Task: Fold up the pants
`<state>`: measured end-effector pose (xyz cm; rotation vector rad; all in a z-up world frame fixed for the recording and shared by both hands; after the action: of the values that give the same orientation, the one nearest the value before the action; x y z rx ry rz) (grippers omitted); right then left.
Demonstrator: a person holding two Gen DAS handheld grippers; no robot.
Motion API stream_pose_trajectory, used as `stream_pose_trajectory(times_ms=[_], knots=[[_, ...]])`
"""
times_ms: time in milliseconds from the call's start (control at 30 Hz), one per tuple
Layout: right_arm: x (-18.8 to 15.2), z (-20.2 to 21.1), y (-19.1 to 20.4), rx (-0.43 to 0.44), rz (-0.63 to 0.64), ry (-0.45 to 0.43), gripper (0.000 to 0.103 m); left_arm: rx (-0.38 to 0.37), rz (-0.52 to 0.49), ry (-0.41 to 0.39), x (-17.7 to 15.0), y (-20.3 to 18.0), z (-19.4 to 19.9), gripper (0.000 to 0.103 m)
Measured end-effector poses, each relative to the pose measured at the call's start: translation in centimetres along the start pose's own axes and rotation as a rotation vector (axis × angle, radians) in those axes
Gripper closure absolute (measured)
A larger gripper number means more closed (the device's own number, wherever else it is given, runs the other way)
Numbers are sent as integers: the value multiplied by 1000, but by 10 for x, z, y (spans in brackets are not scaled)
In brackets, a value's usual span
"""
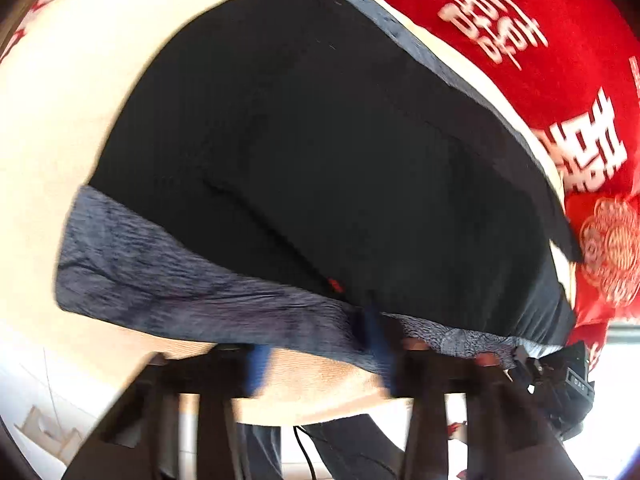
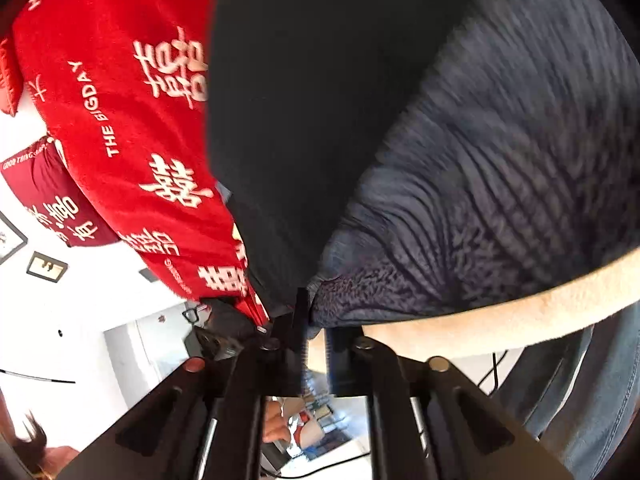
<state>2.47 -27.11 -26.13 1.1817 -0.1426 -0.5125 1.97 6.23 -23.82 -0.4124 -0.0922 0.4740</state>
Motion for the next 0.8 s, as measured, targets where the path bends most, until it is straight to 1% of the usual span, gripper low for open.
stream_pose_trajectory(times_ms=[100,167,233,300,367,400,467,500,533,567,600,633,667,700,733,767,800], knots=[[11,7,38,-48,123,39,97,-35,11,-23,9,-6,20,75],[24,11,67,-60,215,64,97,-49,-18,-63,18,-23,39,75],[39,9,93,-64,265,79,97,-60,-40,-98,28,-39,53,75],[63,11,113,-69,316,101,97,-77,-48,-136,45,-56,65,74],[94,1,134,-73,361,129,96,-95,-57,-185,73,-78,74,74],[107,-5,142,-81,379,141,96,-102,-57,-201,81,-84,75,74],[139,-17,155,-101,406,162,96,-107,-71,-239,114,-107,70,74],[158,-25,158,-107,411,172,95,-97,-80,-257,128,-118,66,69],[176,-33,161,-116,417,177,94,-68,-90,-294,147,-128,61,57],[201,-45,162,-131,428,182,93,-27,-95,-336,166,-135,55,52],[215,-52,160,-145,434,191,93,17,-95,-364,178,-138,50,38],[228,-62,156,-164,439,203,93,85,-93,-386,198,-140,38,25],[242,-74,149,-191,443,221,93,115,-88,-384,207,-137,31,23],[258,-91,137,-236,444,249,93,146,-74,-365,221,-134,16,23],[265,-101,131,-263,438,266,93,165,-62,-353,228,-130,6,23],[276,-117,116,-317,423,298,93,197,-50,-344,234,-125,-5,23],[282,-128,106,-351,418,315,93,230,-44,-337,240,-121,-13,23]])
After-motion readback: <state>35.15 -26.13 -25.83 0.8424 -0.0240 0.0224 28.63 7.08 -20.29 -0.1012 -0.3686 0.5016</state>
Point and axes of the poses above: each gripper's, at about its wrist camera, not at the fingertips, and z roughly against the way its jaws point, y to its left, x to its top, the point moved 6 cm from there along -z, roughly the way its jaws point, and after that the axes turned 9 degrees about z, right-handed, at the moved point
